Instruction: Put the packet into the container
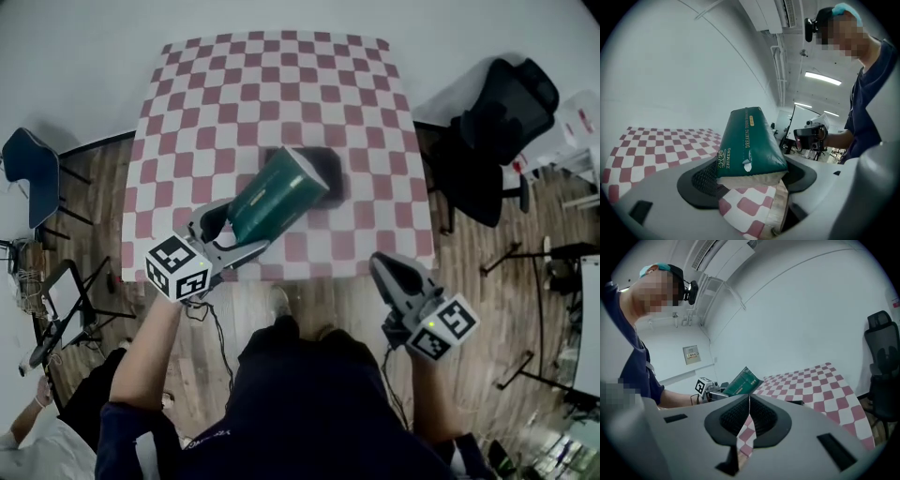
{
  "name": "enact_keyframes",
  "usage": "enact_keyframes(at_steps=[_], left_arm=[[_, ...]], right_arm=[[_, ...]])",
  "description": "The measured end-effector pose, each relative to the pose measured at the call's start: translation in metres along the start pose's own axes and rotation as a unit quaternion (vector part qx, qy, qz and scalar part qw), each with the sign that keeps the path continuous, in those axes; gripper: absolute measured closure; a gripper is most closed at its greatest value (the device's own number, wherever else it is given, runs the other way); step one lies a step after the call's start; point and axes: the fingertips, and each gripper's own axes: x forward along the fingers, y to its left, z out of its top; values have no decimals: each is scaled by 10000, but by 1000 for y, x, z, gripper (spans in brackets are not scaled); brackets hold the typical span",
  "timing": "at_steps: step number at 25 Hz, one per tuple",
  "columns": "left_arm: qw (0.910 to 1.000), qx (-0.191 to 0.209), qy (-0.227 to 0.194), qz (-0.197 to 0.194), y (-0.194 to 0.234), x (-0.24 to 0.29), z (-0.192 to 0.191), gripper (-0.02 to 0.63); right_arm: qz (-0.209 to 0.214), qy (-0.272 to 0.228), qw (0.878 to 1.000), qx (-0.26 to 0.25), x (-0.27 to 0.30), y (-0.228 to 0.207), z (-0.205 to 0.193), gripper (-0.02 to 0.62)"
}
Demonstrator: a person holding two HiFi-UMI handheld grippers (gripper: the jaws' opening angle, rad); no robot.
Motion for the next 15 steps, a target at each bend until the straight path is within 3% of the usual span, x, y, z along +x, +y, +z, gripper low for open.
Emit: enact_keyframes(at_steps=[9, 15], left_arm=[[9905, 681, 1169, -240, 63, 59, -19, 190], [9647, 1573, 2091, -291, 79, 96, -37, 190]], right_arm=[[-104, 194, 9991, 357, 19, -39, -14, 578], [33, 348, 9979, 540, 23, -70, -20, 578]])
